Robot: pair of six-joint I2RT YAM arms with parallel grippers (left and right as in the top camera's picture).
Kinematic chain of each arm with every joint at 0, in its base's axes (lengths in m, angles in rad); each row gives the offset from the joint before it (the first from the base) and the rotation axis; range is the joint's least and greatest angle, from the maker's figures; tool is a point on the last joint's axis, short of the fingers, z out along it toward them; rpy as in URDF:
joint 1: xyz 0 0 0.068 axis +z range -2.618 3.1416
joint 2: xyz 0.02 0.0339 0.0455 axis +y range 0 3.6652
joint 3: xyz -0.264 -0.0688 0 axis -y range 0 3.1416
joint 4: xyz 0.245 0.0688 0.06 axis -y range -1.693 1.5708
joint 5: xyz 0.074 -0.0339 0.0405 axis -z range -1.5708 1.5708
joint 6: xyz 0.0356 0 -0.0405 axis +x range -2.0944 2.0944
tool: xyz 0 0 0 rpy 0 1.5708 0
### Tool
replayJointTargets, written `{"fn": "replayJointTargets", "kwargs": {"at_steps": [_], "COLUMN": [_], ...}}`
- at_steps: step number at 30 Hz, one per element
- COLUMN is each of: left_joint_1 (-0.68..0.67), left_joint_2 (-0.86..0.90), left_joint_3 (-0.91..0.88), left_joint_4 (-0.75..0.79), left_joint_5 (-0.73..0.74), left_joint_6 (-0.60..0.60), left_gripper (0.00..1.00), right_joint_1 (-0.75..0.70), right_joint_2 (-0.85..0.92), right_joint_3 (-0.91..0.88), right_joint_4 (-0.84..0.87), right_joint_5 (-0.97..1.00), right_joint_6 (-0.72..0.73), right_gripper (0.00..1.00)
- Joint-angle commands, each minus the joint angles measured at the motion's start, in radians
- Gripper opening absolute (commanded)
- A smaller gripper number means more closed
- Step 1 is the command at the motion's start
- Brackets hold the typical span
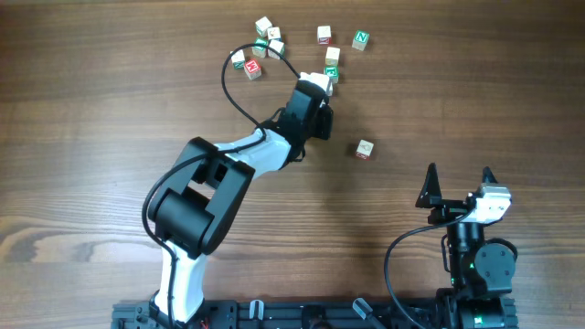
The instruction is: Form a circle
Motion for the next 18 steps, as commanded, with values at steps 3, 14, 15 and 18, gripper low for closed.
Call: {"fn": "replayJointTargets", "kwargs": {"at_steps": [3,14,15,18], "left_joint_1": [-0.040,-0.147,-0.163,-0.208], "left_joint_2": [-0.090,-0.135,-0.135,-0.127], "left_joint_3": [0.000,0.000,0.000,0.000], "left_joint_4": [-0.005,0.094,0.115,0.187], "left_joint_5": [0.019,0.019,0.019,0.019], "left_joint_6": [0.000,-0.007,-0.030,-0.102], "left_gripper": [0.13,0.15,0.15,0.16], "right_joint_1": [0.004,0.004,0.004,0.004], "right_joint_2": [-0.005,-0.005,-0.005,-0.005], "right_joint_3": [0.006,0.006,0.006,0.006], "right_joint_4": [0.006,0.005,0.006,0.005], "right_joint_5": [-0.008,-0.009,-0.008,-0.008], "right_joint_6": [-0.005,-0.005,-0.005,-0.005], "right_gripper": [1.00,1.00,1.00,1.00]}}
